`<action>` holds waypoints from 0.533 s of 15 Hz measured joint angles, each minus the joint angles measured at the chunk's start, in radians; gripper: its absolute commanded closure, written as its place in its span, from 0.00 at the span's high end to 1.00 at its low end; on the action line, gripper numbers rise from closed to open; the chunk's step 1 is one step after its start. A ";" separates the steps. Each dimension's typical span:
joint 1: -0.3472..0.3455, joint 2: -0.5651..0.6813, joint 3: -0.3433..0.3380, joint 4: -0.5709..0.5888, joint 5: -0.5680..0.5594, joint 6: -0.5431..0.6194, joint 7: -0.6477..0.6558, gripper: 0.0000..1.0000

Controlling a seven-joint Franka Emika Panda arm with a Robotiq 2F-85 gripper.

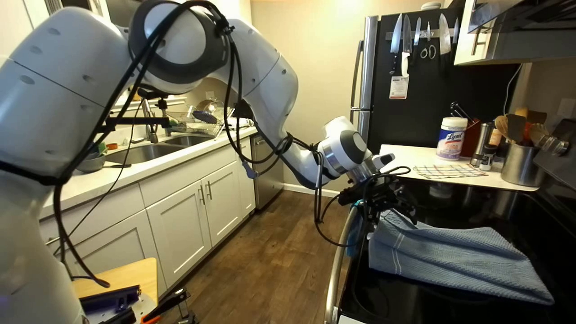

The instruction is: Hang the blue towel on the oven handle

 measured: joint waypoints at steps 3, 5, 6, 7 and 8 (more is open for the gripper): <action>0.000 0.006 -0.002 0.010 -0.022 -0.001 0.012 1.00; 0.000 0.008 -0.002 0.014 -0.038 -0.001 0.019 1.00; 0.001 0.008 -0.002 0.017 -0.041 -0.003 0.019 1.00; 0.001 0.008 -0.002 0.019 -0.042 -0.006 0.019 1.00; 0.001 0.008 -0.002 0.021 -0.043 -0.010 0.019 1.00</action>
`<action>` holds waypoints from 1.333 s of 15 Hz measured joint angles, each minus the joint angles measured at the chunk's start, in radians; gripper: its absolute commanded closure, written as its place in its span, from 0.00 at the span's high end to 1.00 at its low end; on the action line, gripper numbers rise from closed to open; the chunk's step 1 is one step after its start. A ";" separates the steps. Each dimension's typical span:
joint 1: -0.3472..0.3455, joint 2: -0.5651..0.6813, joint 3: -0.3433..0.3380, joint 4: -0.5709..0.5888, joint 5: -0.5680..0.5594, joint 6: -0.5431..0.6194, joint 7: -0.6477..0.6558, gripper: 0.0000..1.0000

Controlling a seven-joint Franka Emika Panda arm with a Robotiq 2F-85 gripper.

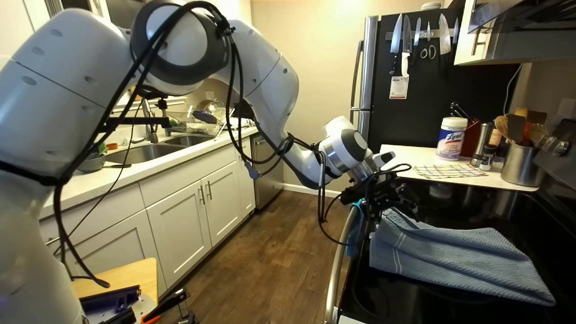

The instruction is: Hang the blue towel on the oven handle

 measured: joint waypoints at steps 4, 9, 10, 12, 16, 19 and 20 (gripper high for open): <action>0.000 -0.001 -0.001 0.009 -0.001 -0.014 0.002 1.00; -0.001 -0.018 -0.005 0.009 -0.002 -0.019 0.006 1.00; -0.002 -0.021 -0.006 0.009 -0.002 -0.021 0.007 1.00; -0.003 -0.023 -0.006 0.009 -0.002 -0.021 0.007 0.98; -0.003 -0.023 -0.001 0.007 -0.002 -0.023 0.007 1.00; -0.007 -0.023 0.006 0.005 -0.002 -0.023 0.007 1.00; -0.009 -0.024 0.006 0.005 -0.002 -0.023 0.007 1.00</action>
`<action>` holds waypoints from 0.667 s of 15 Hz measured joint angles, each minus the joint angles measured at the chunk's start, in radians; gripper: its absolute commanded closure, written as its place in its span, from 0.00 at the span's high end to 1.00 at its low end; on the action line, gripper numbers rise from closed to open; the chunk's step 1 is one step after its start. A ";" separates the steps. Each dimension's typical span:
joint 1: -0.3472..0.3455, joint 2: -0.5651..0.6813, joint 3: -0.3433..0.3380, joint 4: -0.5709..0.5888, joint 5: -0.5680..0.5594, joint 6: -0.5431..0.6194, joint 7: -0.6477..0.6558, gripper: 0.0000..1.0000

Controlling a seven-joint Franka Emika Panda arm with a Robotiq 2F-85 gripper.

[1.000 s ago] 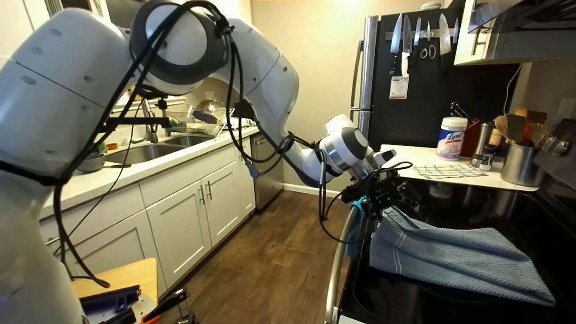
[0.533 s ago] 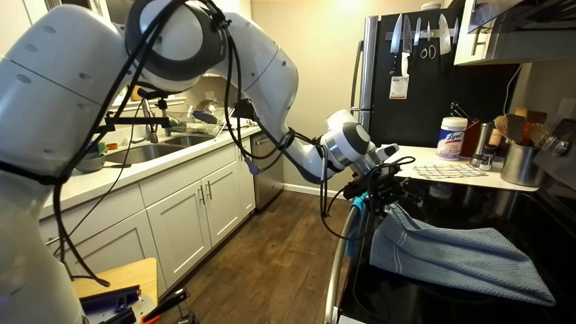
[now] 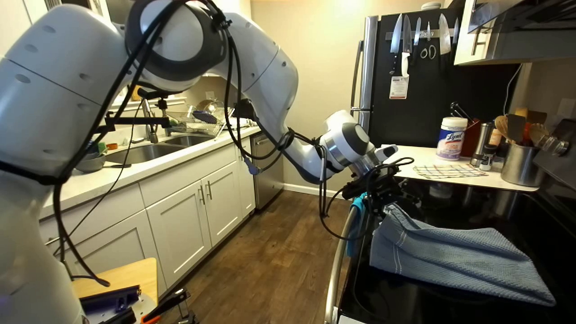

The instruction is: Hang the blue towel on the oven handle

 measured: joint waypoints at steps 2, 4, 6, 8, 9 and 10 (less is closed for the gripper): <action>-0.004 -0.002 0.001 0.000 0.000 0.000 0.000 1.00; -0.006 -0.005 0.001 0.000 0.000 0.000 0.000 1.00; -0.006 -0.009 0.002 -0.001 0.000 0.000 0.000 0.74; -0.007 -0.012 0.003 -0.002 0.000 0.000 0.000 0.60; -0.007 -0.013 0.004 -0.002 0.000 0.001 0.000 0.53; -0.007 -0.013 0.005 -0.003 0.000 0.001 0.000 0.47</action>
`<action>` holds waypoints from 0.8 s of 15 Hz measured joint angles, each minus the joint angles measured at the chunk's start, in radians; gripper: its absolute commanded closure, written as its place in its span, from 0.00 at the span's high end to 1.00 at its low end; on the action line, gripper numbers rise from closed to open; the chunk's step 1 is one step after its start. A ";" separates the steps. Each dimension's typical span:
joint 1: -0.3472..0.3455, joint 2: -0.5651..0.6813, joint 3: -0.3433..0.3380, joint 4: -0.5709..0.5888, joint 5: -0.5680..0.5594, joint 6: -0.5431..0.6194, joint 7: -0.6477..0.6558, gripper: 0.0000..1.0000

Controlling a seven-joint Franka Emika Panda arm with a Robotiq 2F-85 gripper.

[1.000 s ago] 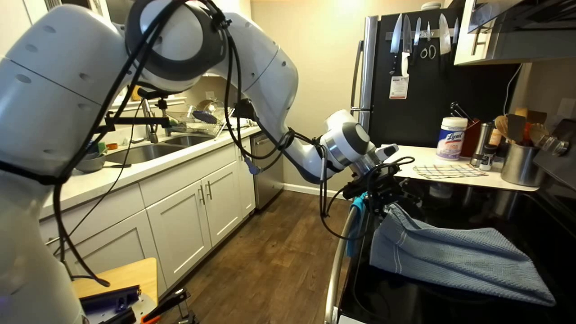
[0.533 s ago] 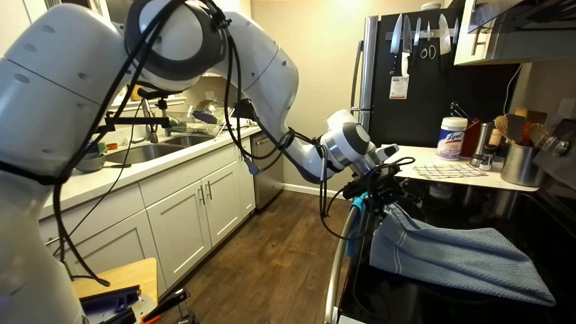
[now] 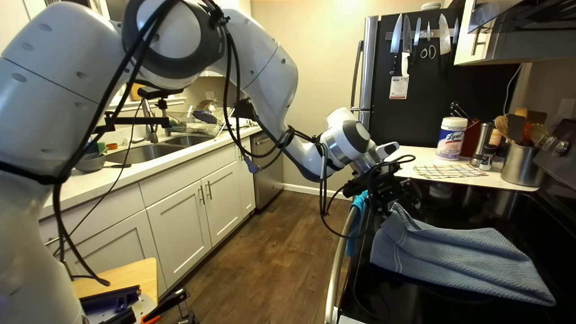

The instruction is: Hang the blue towel on the oven handle

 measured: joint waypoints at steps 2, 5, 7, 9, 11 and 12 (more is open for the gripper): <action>-0.001 0.000 0.003 -0.002 0.000 0.000 0.000 0.34; -0.003 0.000 0.010 -0.005 0.000 0.000 0.000 0.15; -0.005 0.000 0.015 -0.005 0.000 0.000 0.000 0.51; -0.006 0.000 0.017 -0.006 0.000 0.000 0.000 0.48; -0.007 0.000 0.020 -0.006 0.000 0.000 0.000 0.60; -0.007 0.000 0.021 -0.006 0.000 0.000 0.000 0.66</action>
